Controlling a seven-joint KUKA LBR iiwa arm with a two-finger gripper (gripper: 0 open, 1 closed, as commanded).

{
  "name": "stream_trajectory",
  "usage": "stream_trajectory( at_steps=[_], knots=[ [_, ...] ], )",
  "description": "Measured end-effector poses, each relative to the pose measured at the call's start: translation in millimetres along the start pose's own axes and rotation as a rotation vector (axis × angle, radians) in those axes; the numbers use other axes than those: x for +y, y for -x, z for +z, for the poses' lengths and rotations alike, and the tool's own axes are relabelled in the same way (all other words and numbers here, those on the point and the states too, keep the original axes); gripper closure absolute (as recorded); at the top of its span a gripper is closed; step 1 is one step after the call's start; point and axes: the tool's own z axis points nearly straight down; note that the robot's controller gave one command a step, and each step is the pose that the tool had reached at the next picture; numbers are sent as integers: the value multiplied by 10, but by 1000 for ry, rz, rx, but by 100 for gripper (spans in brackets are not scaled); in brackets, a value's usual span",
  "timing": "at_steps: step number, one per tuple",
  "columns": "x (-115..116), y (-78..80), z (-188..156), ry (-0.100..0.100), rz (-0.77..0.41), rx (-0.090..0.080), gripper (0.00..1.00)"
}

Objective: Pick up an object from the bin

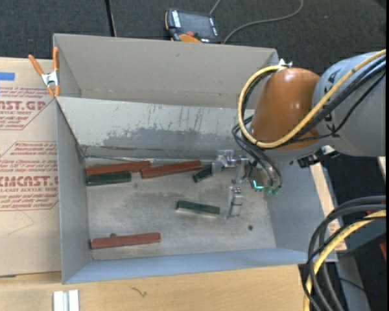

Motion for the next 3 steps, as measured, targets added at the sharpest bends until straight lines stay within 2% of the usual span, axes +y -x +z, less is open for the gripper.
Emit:
stream_trajectory(
  at_steps=[1,2,3],
  knots=[
    [10,-229,887,1,150,0,0],
    [10,-201,847,1,148,-8,100],
    [-173,-4,-602,0,125,-17,100]
  ],
)
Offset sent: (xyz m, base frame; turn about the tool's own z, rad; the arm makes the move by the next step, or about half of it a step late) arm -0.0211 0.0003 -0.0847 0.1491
